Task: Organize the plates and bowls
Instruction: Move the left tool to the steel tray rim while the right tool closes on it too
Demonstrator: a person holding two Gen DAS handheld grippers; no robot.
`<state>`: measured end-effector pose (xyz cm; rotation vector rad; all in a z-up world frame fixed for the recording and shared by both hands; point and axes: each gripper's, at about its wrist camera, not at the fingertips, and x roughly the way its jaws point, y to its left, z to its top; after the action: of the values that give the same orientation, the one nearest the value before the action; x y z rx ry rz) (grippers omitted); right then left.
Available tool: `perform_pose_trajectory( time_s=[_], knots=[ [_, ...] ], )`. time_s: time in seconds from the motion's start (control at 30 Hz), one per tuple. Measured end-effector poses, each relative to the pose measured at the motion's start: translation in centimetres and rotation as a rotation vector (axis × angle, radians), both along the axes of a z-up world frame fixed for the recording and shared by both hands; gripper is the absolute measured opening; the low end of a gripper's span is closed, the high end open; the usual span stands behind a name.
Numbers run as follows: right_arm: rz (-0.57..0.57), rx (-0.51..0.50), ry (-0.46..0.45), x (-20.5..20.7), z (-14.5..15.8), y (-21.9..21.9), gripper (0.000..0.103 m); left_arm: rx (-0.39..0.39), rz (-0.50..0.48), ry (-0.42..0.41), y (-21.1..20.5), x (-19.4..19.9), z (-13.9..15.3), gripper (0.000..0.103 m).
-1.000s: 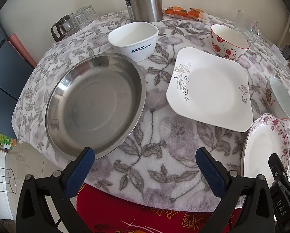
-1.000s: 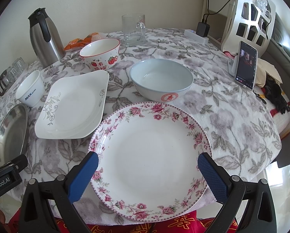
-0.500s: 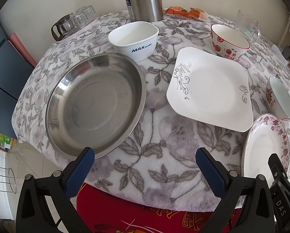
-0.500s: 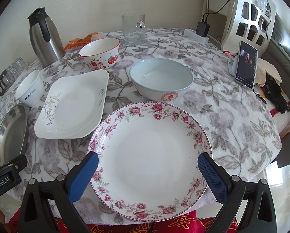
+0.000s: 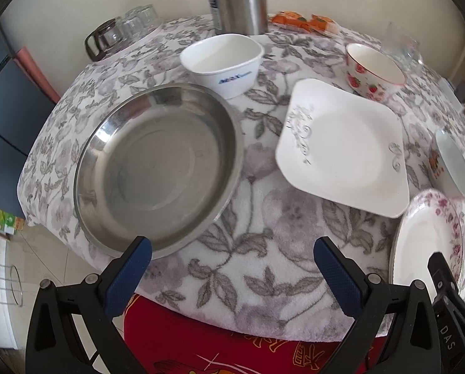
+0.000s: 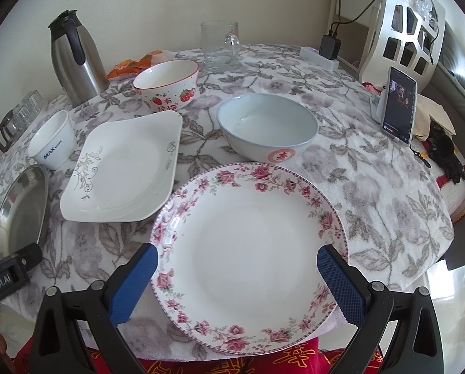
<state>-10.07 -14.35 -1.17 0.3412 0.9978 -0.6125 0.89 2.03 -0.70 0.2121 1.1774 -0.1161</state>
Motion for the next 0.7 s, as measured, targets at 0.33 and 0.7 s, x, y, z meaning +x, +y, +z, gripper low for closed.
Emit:
perform_pose_trajectory(
  time_s=[0.33,0.7],
  knots=[
    [0.101,0.05,-0.023,2.8,0.2,4.2,0.103,-0.046,0.243,0.009,7.5,3.1,0.0,0.103],
    [0.228,0.101,-0.122,7.0,0.3,8.7,0.103,-0.116,0.412,0.048,13.6,5.3,-1.3,0.103]
  ],
)
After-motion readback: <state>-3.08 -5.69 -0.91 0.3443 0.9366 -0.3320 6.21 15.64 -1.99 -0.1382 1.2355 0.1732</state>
